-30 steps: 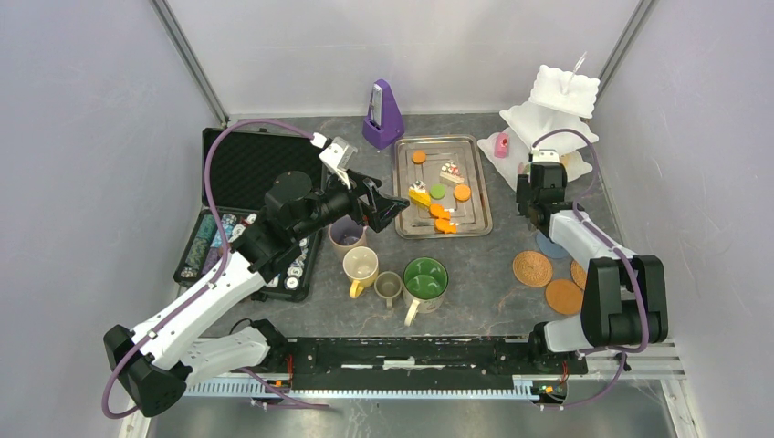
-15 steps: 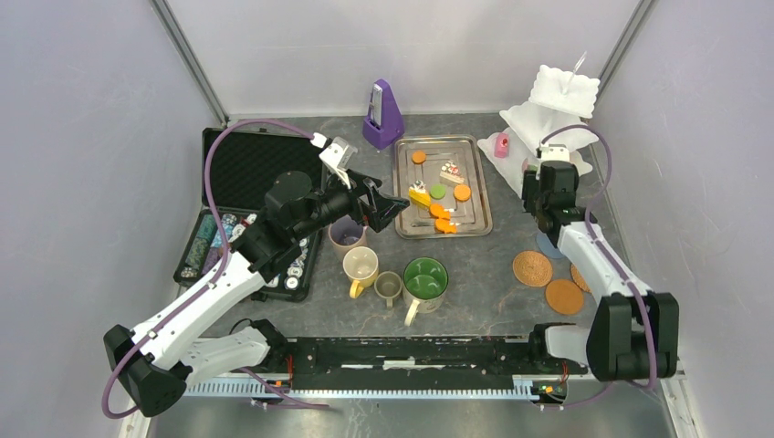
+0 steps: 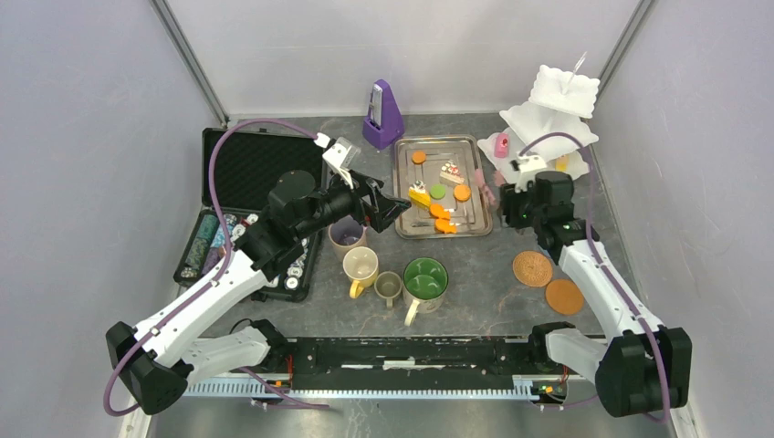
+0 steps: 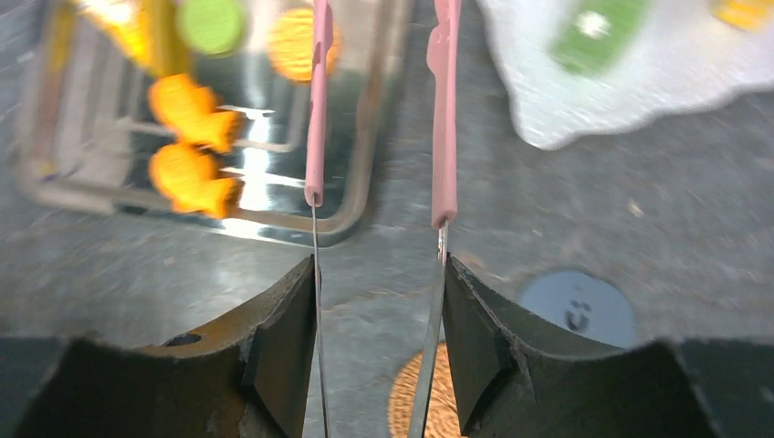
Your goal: Serve the afternoon tea
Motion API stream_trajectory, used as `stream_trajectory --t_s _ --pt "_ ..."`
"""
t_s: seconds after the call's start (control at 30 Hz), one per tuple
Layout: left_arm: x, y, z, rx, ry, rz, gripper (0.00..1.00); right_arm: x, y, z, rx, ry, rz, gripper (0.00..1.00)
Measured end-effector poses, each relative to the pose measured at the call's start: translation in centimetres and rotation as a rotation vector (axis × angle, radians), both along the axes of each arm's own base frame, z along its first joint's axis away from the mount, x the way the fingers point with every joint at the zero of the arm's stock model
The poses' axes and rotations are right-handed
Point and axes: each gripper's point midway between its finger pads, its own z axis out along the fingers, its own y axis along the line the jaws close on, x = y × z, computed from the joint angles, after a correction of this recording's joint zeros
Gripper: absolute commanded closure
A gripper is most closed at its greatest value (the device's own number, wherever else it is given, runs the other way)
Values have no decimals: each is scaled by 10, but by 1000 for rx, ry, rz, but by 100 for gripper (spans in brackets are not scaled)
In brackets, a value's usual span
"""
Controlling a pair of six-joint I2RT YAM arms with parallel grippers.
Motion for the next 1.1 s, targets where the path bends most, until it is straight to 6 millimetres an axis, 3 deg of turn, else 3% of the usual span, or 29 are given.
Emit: stream_trajectory --t_s 0.17,0.23,0.47,1.1 --pt "-2 -2 -1 1 3 -14 0 -1 60 -2 20 20 252 46" --pt "-2 -2 -1 1 3 -14 0 10 69 -6 15 41 291 45" --pt "-1 -2 -1 2 3 -13 0 41 65 -12 -50 57 285 45" --pt "-1 -2 -2 3 4 -13 0 77 69 -32 -141 76 365 45"
